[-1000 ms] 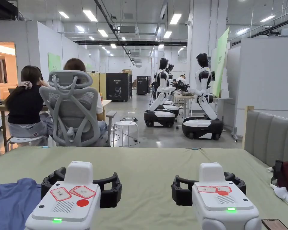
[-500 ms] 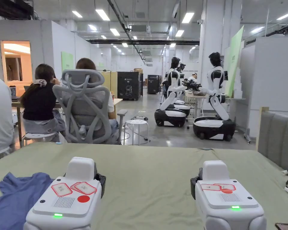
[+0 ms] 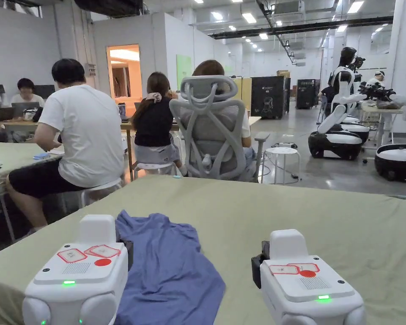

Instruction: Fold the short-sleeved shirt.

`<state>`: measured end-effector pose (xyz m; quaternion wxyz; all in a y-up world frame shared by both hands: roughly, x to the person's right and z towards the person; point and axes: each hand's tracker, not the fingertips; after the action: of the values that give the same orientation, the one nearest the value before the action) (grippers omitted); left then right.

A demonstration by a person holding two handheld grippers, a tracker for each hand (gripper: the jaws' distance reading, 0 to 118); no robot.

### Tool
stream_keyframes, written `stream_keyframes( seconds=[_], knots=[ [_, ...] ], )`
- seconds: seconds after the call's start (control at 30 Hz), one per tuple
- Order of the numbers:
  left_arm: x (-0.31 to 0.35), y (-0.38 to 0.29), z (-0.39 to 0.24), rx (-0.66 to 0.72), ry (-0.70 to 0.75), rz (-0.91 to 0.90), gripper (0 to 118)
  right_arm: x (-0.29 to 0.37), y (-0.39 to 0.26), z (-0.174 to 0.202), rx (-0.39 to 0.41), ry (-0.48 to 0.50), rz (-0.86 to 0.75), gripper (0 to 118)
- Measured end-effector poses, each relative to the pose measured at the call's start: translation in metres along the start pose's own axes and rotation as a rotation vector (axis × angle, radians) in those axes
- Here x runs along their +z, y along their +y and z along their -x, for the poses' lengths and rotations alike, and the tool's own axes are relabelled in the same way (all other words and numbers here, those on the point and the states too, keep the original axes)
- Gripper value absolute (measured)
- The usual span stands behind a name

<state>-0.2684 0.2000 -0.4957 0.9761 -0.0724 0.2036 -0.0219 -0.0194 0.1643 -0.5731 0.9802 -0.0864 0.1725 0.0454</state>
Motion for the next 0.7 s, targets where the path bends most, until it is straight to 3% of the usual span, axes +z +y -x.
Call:
stream_keyframes(
  seconds=[0.3,0.53,0.63,0.7],
  knots=[
    [-0.172,-0.017,-0.033,0.030,-0.156,0.325,0,-0.072,-0.009,-0.022,0.059,0.054,0.102,0],
    [-0.327,-0.032,-0.053,0.086,-0.223,0.566,0,-0.146,-0.011,-0.035,0.055,0.071,0.164,0],
    [-0.388,-0.044,-0.071,-0.013,-0.210,0.635,0,-0.172,-0.013,-0.039,0.054,0.076,0.184,0],
    [-0.420,-0.056,-0.083,-0.001,-0.267,0.702,0,-0.187,-0.015,-0.043,0.040,0.077,0.198,0]
  ],
)
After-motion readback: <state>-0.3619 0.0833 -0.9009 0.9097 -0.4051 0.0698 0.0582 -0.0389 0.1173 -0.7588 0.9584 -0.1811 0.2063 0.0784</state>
